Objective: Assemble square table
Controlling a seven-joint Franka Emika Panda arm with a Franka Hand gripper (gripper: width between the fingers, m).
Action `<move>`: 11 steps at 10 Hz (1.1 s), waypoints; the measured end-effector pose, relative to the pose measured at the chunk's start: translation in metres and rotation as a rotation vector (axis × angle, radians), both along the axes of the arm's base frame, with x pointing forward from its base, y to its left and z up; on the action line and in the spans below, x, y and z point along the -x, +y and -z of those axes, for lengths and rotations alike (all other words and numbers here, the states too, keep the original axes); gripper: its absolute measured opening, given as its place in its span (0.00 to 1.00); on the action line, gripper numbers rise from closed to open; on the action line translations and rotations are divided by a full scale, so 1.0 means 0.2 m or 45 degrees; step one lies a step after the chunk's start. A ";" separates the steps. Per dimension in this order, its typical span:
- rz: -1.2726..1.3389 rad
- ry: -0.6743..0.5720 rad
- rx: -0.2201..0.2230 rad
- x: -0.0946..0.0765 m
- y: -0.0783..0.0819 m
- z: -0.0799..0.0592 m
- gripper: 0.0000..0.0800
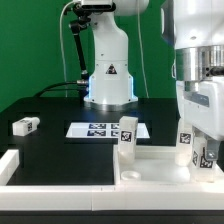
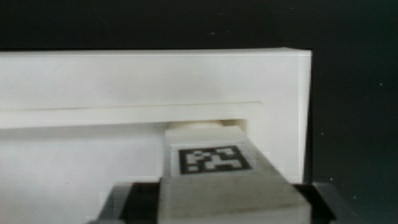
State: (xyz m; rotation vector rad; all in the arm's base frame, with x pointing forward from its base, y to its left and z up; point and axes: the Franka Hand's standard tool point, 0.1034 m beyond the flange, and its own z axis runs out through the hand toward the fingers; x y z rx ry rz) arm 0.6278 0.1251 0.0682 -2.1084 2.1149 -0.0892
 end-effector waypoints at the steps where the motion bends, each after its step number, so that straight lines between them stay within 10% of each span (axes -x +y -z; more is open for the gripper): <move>1: 0.118 0.004 -0.031 0.00 -0.01 0.00 0.37; 4: 0.044 0.001 -0.014 0.00 0.00 0.00 0.50; 6: -0.485 -0.058 0.099 -0.02 0.04 -0.01 0.77; 11: -0.971 -0.081 0.176 -0.02 0.03 -0.01 0.81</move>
Offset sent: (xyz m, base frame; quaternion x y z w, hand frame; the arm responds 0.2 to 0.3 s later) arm 0.0000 0.0000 0.0000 0.0000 0.0000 -0.0650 0.9979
